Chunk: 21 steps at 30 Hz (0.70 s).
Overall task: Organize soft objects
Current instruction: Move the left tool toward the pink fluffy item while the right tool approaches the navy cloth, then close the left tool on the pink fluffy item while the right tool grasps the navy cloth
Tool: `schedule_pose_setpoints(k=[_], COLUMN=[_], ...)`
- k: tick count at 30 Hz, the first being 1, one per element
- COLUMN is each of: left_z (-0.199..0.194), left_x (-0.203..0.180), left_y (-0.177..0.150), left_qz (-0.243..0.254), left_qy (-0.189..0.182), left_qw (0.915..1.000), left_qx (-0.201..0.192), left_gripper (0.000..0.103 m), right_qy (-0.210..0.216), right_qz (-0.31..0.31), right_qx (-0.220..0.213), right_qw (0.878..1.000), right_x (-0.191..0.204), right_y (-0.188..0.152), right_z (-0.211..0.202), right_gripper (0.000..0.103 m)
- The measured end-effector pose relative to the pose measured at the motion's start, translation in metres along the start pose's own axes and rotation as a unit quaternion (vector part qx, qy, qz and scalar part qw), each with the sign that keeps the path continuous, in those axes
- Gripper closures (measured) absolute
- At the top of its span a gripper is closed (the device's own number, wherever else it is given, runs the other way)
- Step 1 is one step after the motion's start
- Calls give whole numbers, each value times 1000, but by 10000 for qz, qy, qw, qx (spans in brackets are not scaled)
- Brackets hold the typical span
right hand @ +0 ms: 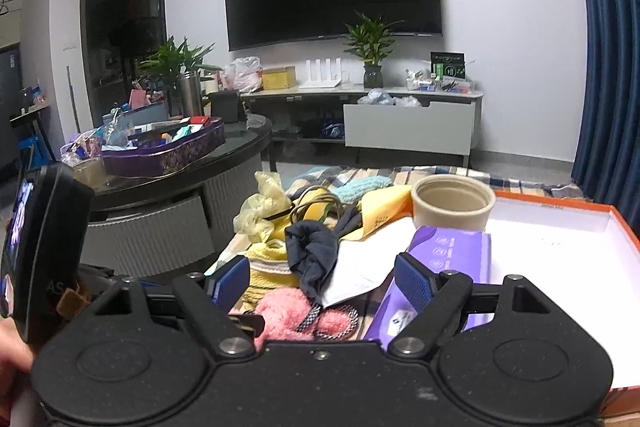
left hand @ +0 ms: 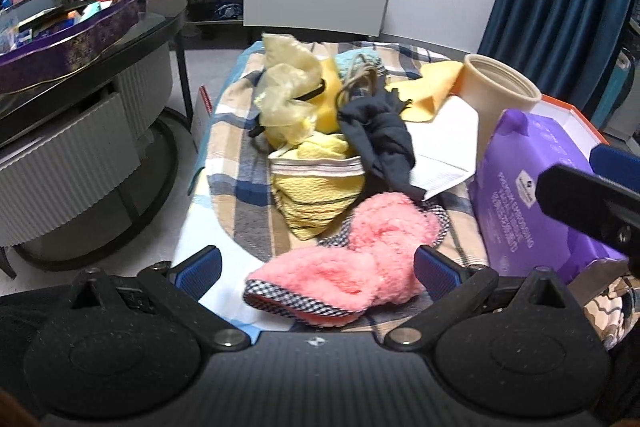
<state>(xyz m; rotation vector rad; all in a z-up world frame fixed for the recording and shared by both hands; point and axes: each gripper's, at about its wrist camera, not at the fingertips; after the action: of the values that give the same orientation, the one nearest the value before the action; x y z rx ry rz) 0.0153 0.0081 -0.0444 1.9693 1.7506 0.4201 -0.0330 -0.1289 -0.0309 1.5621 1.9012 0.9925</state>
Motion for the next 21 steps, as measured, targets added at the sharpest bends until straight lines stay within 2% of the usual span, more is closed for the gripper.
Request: schedule_pose_setpoints(k=[21], left_z=[9], left_x=[-25], left_y=[6], left_qz=[262], left_qy=[38], left_qw=[9996], left_qx=[82], left_gripper=[0], right_qy=[8], right_qz=[179], right_qx=[-31], right_qw=[9998], right_x=[-6], right_y=[0], right_z=[-3], right_gripper=[10])
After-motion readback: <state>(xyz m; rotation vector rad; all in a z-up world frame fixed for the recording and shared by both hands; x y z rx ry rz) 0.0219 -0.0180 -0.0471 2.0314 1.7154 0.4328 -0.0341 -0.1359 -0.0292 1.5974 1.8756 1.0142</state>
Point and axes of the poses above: each gripper's, at about its wrist camera, not at the fingertips, and z roughly the way its jaws point, x to its left, y to its top, and after that the axes turned 12 degrees about x, right-handed
